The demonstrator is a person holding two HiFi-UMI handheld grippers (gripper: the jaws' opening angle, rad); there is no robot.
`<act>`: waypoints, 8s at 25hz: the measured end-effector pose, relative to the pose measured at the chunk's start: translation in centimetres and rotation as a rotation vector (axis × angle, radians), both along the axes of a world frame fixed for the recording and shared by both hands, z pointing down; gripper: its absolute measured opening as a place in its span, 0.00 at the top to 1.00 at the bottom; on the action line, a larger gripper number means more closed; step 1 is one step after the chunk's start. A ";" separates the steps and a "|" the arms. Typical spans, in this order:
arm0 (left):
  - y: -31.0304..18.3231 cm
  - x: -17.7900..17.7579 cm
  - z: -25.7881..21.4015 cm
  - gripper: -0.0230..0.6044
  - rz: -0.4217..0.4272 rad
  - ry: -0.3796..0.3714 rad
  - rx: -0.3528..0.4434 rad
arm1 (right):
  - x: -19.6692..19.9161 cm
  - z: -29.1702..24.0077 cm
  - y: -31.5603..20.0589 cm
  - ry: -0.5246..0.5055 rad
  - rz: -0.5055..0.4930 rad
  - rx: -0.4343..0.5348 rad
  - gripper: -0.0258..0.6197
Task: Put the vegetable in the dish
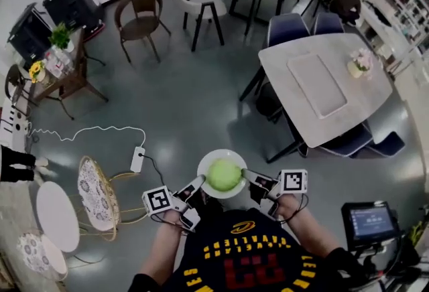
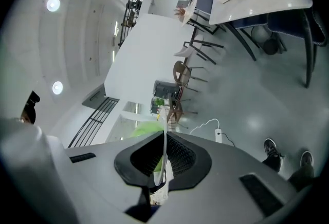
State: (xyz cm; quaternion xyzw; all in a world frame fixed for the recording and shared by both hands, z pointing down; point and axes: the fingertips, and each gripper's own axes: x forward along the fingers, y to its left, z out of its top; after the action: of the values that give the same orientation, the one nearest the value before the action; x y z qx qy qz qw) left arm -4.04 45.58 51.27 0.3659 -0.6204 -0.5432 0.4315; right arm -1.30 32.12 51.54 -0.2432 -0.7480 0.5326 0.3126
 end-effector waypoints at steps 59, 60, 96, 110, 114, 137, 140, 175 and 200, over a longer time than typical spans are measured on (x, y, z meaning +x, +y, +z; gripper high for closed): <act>-49.0 -27.0 -0.2 0.94 0.773 -0.028 -0.044 | -18.4 1.0 -43.5 0.016 0.763 -0.020 0.93; -50.2 -27.8 -0.2 0.94 0.798 -0.027 -0.032 | -19.1 1.1 -44.4 0.015 0.788 -0.020 0.93; -71.0 -30.3 7.2 0.94 1.271 -0.090 -0.126 | -18.5 7.4 -57.3 0.170 1.348 -0.122 0.93; -76.4 -28.9 14.1 0.94 1.303 -0.080 -0.221 | -17.8 14.2 -62.5 0.228 1.311 -0.120 0.93; -76.4 -29.1 15.2 0.94 1.316 -0.085 -0.260 | -18.0 15.7 -62.5 0.258 1.298 -0.115 0.93; -76.2 -28.5 17.2 0.92 1.373 -0.255 -0.344 | -17.8 17.5 -62.2 0.320 1.279 -0.067 0.93; -76.1 -28.5 17.4 0.92 1.374 -0.272 -0.361 | -17.7 17.8 -62.2 0.338 1.276 -0.065 0.93; -76.4 -28.5 18.4 0.88 1.455 -0.759 -0.688 | -17.0 18.4 -62.3 0.590 1.135 0.305 0.91; -76.3 -31.6 13.9 0.88 1.207 -0.677 -0.545 | -15.4 12.6 -63.0 0.455 1.250 0.442 0.90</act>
State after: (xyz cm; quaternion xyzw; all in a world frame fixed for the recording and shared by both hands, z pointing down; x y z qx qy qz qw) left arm -35.61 -30.72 65.17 0.6706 -0.5232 0.1042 0.5155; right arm -16.66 -30.87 64.17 0.4193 -0.7544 0.4856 0.1388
